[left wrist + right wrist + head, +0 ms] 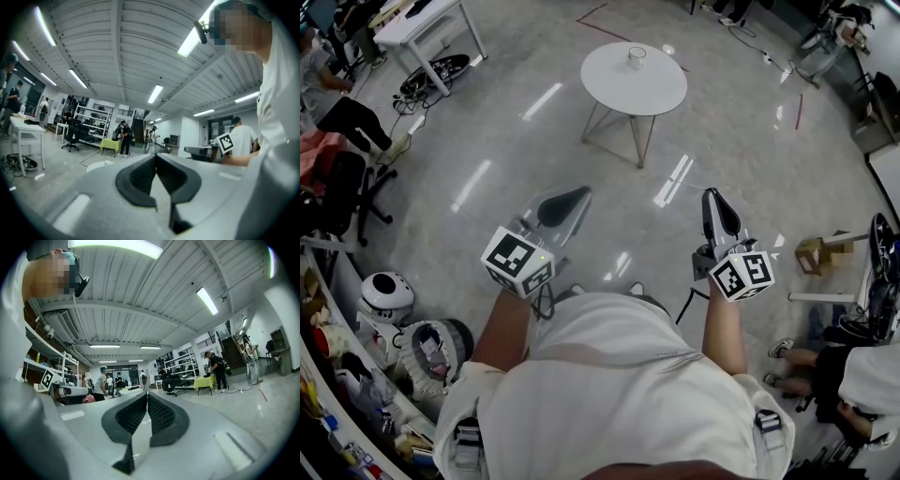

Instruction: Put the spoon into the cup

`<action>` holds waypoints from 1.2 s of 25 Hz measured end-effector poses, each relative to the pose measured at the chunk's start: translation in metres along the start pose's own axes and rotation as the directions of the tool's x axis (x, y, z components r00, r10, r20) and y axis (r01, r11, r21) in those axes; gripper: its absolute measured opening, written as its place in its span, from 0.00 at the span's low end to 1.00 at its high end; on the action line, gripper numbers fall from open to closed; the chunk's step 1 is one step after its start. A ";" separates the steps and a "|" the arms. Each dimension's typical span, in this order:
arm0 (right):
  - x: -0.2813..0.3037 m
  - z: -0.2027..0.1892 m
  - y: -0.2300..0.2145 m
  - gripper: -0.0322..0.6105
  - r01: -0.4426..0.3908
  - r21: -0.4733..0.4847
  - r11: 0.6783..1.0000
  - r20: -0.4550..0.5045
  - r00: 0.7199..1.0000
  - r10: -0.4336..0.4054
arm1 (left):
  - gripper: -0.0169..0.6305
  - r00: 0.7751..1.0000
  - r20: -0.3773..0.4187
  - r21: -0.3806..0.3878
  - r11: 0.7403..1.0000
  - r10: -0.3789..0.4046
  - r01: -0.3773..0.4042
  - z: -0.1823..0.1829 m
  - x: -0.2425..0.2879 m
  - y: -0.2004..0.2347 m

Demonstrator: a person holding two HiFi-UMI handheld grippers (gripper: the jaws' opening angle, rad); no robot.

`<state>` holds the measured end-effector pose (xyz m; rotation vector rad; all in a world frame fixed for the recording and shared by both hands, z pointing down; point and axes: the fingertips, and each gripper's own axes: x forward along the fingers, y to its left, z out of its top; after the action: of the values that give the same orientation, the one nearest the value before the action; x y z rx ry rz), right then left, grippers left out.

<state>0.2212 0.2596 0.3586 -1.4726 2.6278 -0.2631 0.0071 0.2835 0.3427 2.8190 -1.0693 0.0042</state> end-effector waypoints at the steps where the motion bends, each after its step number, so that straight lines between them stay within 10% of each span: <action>1: 0.004 -0.001 0.004 0.07 -0.001 -0.002 1.000 0.000 1.000 0.001 | 0.03 1.000 0.001 0.003 1.000 0.001 -0.001 0.000 -0.004 0.005; 15: 0.096 -0.018 0.053 0.07 -0.079 -0.036 0.996 -0.047 0.996 0.077 | 0.03 0.996 0.001 -0.064 0.994 0.092 -0.092 -0.020 -0.050 0.098; 30: 0.257 0.013 -0.122 0.07 -0.138 -0.023 0.990 0.004 0.990 0.138 | 0.03 0.986 -0.047 0.015 0.987 0.163 -0.163 0.013 0.138 0.204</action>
<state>0.1915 -0.0233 0.3670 -1.2880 2.7208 -0.2165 -0.0248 0.0391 0.3598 2.7172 -1.2887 0.0927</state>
